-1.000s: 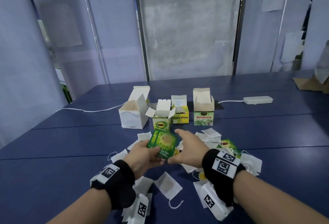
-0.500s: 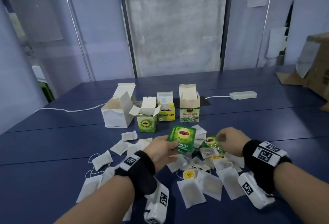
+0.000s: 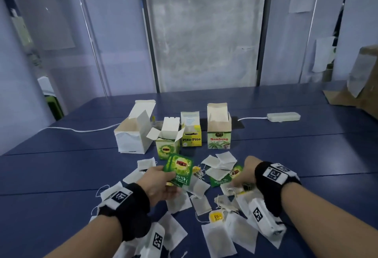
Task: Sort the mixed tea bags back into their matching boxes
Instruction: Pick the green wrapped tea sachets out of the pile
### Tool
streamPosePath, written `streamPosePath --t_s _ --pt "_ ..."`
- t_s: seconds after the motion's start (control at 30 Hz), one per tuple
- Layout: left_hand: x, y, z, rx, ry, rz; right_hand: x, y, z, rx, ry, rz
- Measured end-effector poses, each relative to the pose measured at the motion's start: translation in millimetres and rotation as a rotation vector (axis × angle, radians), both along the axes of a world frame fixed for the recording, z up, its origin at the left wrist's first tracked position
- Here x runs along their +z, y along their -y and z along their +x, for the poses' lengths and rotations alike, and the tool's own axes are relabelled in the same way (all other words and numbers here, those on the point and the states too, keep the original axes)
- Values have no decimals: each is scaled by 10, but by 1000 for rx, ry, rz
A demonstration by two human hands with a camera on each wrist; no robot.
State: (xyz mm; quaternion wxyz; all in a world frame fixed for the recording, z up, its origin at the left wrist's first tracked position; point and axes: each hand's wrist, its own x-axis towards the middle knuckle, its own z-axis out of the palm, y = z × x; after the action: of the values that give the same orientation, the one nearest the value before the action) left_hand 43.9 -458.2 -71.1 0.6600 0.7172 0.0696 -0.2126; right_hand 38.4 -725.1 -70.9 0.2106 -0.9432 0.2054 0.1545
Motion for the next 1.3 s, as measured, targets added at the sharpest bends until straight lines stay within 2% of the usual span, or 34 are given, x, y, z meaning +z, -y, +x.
streamPosePath --t_s 0.17,0.33,0.47,0.67,0.77,0.93,1.13,1.23,1.3 --pt "4 136 28 18 -31 -12 34 72 -3 -88 111 255" --pt "60 353 67 -29 -41 8 -40 111 -25 -129 134 439" --pt "53 461 173 24 -83 -98 -159 54 -33 -255 210 723" --pt "-40 629 270 46 -171 -215 -198 -37 -49 -214 247 925" --pt "-39 680 253 33 -149 -209 -203 -117 -45 -164 258 936" --pt "-16 666 268 44 -146 -219 -168 -236 -5 -67 330 841" --pt "-48 528 290 137 -92 -208 -96 -252 -57 4 381 798" --pt "-42 388 320 196 -98 -199 -69 -240 -105 113 424 751" --pt "-20 290 341 218 -109 -184 -46 -261 -141 208 372 743"
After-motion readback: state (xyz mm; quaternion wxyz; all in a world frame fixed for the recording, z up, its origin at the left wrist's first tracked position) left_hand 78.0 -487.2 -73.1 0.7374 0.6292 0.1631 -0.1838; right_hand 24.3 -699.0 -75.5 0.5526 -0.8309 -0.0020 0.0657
